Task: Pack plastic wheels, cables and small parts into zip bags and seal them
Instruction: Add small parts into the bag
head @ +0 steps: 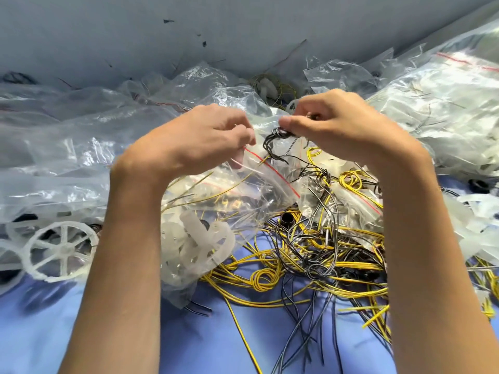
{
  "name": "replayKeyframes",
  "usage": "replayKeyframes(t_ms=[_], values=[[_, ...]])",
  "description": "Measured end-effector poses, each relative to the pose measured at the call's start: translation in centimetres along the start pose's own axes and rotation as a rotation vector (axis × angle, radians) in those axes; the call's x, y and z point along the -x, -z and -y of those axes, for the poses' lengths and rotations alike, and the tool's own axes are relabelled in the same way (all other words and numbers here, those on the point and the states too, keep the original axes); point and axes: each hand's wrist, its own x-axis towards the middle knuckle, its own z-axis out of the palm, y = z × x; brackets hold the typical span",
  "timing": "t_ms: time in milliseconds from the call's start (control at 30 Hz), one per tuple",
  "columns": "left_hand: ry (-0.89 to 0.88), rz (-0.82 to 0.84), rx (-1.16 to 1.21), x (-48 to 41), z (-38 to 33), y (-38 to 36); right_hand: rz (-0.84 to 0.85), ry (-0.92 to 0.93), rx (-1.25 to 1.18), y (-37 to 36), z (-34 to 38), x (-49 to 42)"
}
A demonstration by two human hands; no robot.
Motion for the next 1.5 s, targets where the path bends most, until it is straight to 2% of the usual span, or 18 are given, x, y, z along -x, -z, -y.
replayKeyframes(t_ms=[100,333,567,733,933,1067,1233,1400,1500], values=[[0.011,-0.036,0.001,-0.1,0.0,-0.3,-0.038,0.046,-0.084,-0.2,0.6,0.0],[-0.006,-0.003,0.064,0.2,-0.5,-0.1,0.006,0.08,-0.302,-0.6,1.0,-0.1],[-0.089,0.015,0.07,0.1,-1.0,-0.6,-0.003,0.13,-0.368,-1.3,2.0,-0.4],[-0.07,-0.032,-0.002,0.2,-0.4,-0.1,0.095,0.165,-0.488,-1.4,2.1,-0.2],[-0.081,-0.086,0.052,0.5,-0.8,-0.1,0.356,0.174,-0.568,-1.5,2.3,0.4],[-0.101,-0.073,0.147,0.8,-0.7,0.2,0.343,0.16,-0.64,-1.3,2.3,0.5],[-0.08,-0.098,0.097,0.7,-0.4,0.3,0.317,0.068,-0.513,-1.5,1.7,0.2],[-0.063,-0.152,0.024,0.7,0.3,0.6,0.198,-0.027,-0.524,-1.3,0.8,-0.1],[-0.064,-0.159,0.034,0.7,0.3,0.7,0.123,-0.006,-0.524,-1.2,0.4,-0.3]])
